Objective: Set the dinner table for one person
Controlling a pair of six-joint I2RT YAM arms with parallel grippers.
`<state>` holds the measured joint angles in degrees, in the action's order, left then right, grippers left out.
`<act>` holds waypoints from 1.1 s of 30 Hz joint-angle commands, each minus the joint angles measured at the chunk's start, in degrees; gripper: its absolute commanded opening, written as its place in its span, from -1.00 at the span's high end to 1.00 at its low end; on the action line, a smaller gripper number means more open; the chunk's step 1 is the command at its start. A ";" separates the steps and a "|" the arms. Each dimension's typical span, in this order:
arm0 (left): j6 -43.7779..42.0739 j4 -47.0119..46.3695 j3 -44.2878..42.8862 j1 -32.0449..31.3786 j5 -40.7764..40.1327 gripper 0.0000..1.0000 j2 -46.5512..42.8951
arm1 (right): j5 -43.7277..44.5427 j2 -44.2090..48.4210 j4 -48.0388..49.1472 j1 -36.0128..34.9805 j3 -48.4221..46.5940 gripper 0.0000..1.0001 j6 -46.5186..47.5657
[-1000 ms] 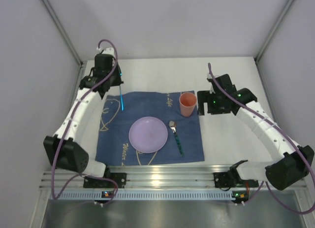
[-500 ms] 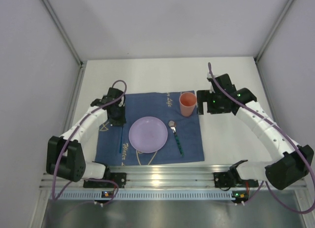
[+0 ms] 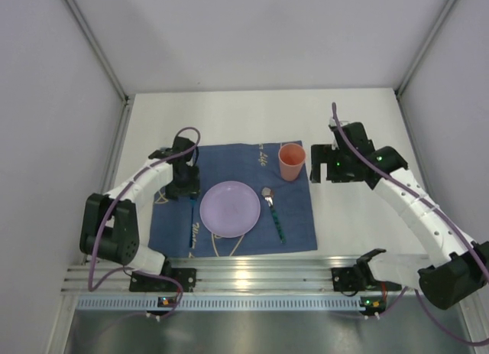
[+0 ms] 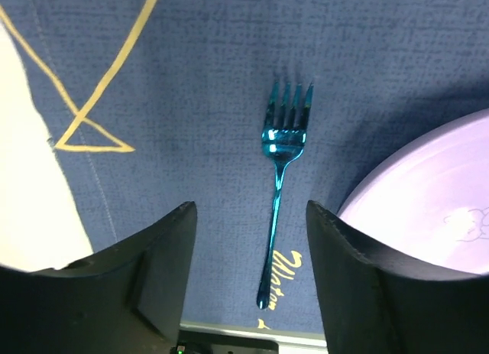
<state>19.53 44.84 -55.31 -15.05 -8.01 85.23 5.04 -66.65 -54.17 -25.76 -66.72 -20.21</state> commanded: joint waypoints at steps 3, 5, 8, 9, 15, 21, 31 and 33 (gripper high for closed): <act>1.47 6.55 -6.99 0.02 -5.78 -0.33 -3.31 | -2.21 3.02 2.66 -0.35 -1.39 -0.99 0.86; 1.48 7.63 -10.24 0.02 -7.53 -0.38 -3.93 | -6.43 4.16 5.11 -0.35 -2.18 -1.00 1.66; 2.18 6.15 -12.97 -0.07 -11.57 -0.33 -6.82 | -9.25 5.92 8.80 -0.35 -4.29 -0.99 1.93; 2.44 4.14 -12.63 -0.24 -15.50 -0.34 -11.62 | -9.43 6.62 10.39 -0.35 -4.47 -1.00 0.97; -15.51 -57.23 29.05 -0.33 -14.87 -0.47 -51.70 | -5.32 21.70 27.15 -0.35 9.39 -0.99 -3.95; -19.62 -75.13 52.93 -1.29 -23.16 -0.53 -59.85 | -3.89 32.46 28.43 -0.35 20.49 -0.99 -7.04; -18.82 -102.21 47.23 -0.07 -19.60 -0.71 -17.40 | -4.69 34.22 23.68 -0.35 20.76 -0.99 -7.31; -20.31 -107.66 45.31 0.81 -16.69 -0.75 -10.99 | -4.77 34.31 22.18 -0.35 19.79 -0.99 -6.08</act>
<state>0.99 -45.84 -5.65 -15.00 -27.00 69.60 0.14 -32.42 -31.46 -25.82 -44.36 -27.51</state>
